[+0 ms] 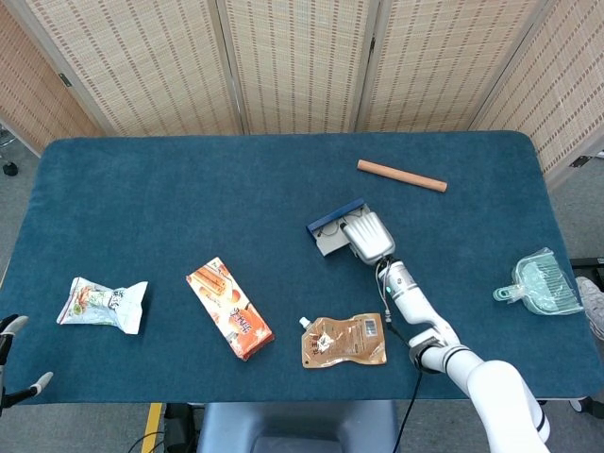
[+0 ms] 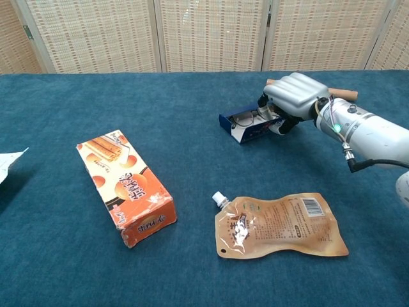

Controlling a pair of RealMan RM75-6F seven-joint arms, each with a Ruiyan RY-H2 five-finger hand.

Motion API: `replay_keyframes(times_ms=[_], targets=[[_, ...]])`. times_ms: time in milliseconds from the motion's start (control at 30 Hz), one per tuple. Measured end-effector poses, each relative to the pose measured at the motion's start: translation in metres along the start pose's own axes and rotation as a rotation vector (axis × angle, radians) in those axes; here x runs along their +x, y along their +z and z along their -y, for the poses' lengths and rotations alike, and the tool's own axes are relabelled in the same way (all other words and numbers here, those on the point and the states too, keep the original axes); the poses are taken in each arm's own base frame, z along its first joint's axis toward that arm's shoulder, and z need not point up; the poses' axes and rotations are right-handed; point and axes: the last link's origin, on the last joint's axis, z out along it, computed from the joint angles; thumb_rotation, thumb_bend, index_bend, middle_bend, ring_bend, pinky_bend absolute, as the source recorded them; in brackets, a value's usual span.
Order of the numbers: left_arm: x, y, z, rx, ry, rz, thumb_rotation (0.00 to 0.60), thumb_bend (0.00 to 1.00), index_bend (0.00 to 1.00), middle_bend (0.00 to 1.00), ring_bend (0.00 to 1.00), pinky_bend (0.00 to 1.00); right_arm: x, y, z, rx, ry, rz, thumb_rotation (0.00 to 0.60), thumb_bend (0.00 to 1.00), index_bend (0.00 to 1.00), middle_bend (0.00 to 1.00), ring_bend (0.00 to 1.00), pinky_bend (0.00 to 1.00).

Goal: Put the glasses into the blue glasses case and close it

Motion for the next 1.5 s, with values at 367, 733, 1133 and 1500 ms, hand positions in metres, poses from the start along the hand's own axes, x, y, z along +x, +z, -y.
replay_keyframes(times_ms=[367,733,1133,1500], targets=[[0.001,0.002,-0.004,-0.015,-0.003,-0.004,0.6,0.19,0.17,0.15,0.1,0.26,-0.007,-0.019,-0.009,0.007,-0.003,-0.004,0.6,0.46,0.65,0.97,1.0,1.0],[0.001,0.002,-0.007,-0.031,0.002,-0.003,0.6,0.19,0.17,0.15,0.1,0.26,-0.01,-0.06,-0.013,0.053,0.011,-0.022,0.6,0.47,0.65,0.97,1.0,1.0],[0.002,0.0,-0.007,-0.027,0.004,-0.006,0.6,0.19,0.17,0.15,0.1,0.26,-0.003,-0.11,-0.018,0.109,-0.029,0.0,0.6,0.47,0.65,0.97,1.0,1.0],[0.005,-0.001,-0.006,-0.023,0.0,-0.004,0.6,0.19,0.17,0.15,0.1,0.26,0.021,-0.071,-0.007,0.128,-0.052,-0.037,0.6,0.47,0.65,0.97,1.0,1.0]])
